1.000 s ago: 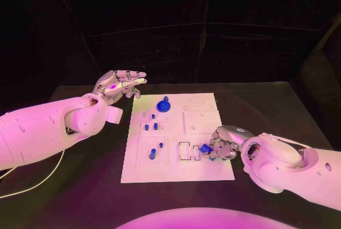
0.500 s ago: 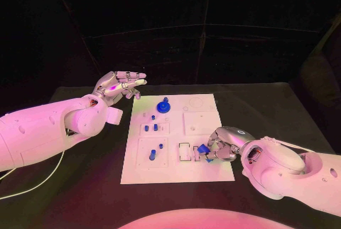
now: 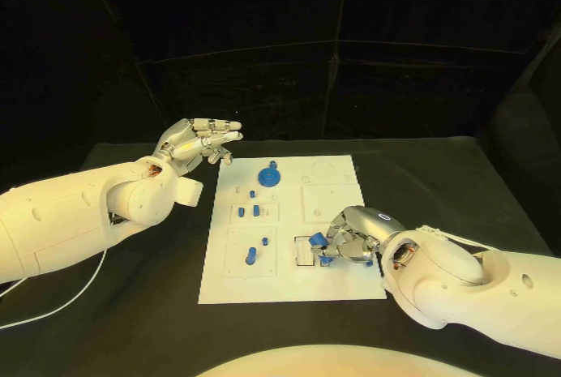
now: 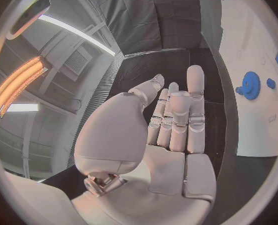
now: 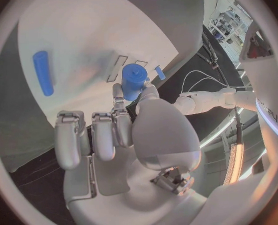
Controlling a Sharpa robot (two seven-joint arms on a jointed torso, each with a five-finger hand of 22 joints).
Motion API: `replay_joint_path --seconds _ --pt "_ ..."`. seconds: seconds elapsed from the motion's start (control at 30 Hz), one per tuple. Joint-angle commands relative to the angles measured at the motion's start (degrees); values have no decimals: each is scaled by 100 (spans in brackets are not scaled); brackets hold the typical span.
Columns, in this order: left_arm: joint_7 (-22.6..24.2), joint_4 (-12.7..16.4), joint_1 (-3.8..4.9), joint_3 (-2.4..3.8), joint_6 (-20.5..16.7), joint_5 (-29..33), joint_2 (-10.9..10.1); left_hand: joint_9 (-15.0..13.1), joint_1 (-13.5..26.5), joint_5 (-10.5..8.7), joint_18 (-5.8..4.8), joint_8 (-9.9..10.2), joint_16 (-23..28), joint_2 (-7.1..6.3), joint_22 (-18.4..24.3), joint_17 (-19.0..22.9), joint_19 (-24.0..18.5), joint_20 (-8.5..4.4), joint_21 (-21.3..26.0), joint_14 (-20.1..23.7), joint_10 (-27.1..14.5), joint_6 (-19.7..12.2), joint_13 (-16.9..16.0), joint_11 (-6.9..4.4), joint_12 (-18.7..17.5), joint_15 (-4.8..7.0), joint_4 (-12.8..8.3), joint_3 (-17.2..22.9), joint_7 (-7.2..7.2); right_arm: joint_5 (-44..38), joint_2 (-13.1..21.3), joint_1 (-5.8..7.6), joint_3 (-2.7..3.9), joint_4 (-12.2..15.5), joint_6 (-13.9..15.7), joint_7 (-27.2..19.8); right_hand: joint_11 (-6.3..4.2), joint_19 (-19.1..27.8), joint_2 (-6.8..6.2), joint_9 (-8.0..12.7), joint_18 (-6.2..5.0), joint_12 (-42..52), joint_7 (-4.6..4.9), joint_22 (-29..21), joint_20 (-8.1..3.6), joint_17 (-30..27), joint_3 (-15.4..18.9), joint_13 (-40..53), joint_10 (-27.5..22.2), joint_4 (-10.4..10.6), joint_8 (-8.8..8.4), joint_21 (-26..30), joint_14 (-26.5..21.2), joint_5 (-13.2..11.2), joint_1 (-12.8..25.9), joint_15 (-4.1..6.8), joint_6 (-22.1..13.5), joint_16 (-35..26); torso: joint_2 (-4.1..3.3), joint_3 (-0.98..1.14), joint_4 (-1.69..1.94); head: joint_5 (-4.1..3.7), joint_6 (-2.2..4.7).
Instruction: Assemble the parts on the task board
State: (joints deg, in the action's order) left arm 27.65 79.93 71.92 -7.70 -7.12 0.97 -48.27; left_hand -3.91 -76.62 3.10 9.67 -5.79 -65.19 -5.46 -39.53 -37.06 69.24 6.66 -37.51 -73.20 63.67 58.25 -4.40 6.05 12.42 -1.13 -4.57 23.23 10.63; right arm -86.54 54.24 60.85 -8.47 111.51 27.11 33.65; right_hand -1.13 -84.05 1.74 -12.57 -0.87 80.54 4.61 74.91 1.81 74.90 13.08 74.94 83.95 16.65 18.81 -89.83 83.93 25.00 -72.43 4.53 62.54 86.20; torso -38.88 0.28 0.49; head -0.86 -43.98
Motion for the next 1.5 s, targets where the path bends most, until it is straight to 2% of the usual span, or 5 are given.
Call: replay_joint_path --seconds 0.03,0.8,1.17,1.37,1.5 --pt "11 20 9 5 72 16 8 6 -5 -11 79 -32 18 39 6 6 -30 10 30 45 -40 -35 9 19 38 -3 -8 -33 2 169 -139 10 3 -83 -52 32 -22 -595 23 -21 87 -31 -173 1509 -35 729 39 358 39 3 0 -17 453 38 49 39 197 29 -4 -2 9 5 -2" --pt "-6 19 10 4 88 16 23 6 -5 -11 79 -32 18 39 6 6 -30 10 30 45 -40 -35 9 19 38 -3 -8 -33 2 66 -571 13 4 -462 -402 137 -31 -595 68 -136 87 -178 -184 1509 -41 1042 189 247 -1 -3 -17 -17 515 -162 250 45 207 171 1 4 -3 63 -38" --pt "-9 16 10 4 90 16 20 6 -5 -11 79 -32 18 39 6 6 -30 10 30 45 -40 -35 9 19 38 -3 -8 -33 2 -154 -566 13 5 -465 -277 164 -29 -595 -3 -367 87 -454 -182 1509 -40 965 466 52 -78 13 -31 -17 494 -1748 935 42 176 125 4 3 -6 64 -33" --pt "-10 12 10 4 91 16 16 6 -5 -11 79 -32 18 39 6 6 -30 10 30 45 -40 -35 9 19 38 -3 -8 -33 2 -211 -545 13 5 -412 -154 154 -17 -595 -469 -517 87 -518 -171 1509 -27 950 -14 50 -84 29 -55 -17 491 -2133 1431 36 130 107 0 5 -9 73 -26" --pt "-10 9 10 4 94 16 16 6 -5 -11 79 -32 18 39 6 6 -30 10 30 45 -40 -35 9 19 38 -3 -8 -33 2 -220 -526 12 5 -366 -107 141 -18 -595 -586 -554 87 -511 -173 1509 -30 960 -142 72 -74 31 -60 -17 493 -2148 1546 33 127 110 3 6 -15 78 -20"
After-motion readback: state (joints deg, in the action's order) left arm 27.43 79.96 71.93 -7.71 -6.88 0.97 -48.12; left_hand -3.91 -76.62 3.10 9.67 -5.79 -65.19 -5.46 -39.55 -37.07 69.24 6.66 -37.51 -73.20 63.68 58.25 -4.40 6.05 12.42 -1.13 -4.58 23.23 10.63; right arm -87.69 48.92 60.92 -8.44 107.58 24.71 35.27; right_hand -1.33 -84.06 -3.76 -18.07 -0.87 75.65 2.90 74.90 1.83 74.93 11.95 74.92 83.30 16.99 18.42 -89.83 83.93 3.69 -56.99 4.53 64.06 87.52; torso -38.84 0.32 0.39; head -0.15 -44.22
